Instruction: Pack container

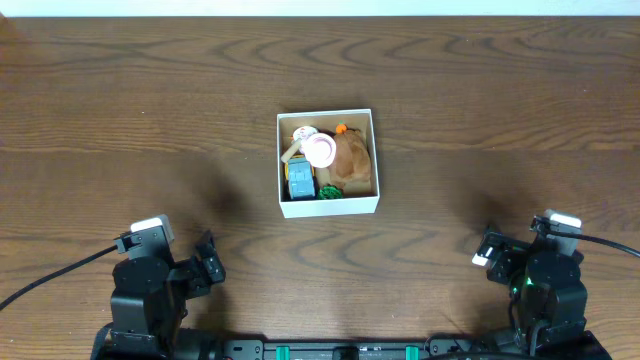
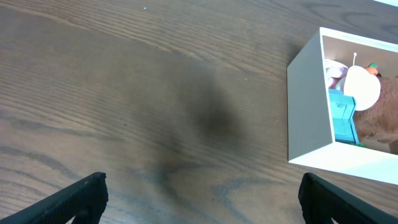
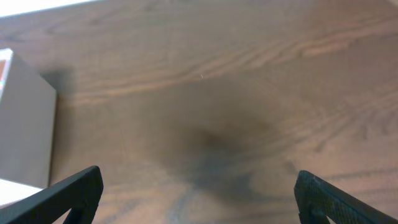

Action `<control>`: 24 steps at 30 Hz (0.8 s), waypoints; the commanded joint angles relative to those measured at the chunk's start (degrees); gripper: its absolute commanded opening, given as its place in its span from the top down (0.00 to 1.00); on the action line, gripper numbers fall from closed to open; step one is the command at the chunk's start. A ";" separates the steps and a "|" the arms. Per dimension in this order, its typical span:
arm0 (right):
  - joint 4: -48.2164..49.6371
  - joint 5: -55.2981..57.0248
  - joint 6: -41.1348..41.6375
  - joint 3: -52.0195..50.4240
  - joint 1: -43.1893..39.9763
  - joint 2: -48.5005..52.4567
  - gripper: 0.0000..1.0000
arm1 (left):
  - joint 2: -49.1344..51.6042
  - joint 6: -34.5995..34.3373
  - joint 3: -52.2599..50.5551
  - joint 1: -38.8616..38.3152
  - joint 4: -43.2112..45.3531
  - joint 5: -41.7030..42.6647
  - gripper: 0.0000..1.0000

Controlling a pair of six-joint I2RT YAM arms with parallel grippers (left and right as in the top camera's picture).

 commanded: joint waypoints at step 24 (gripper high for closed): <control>22.51 -23.71 -20.79 -14.82 -6.97 -13.79 0.01 | -0.15 -0.33 -0.22 0.13 -0.39 0.13 0.02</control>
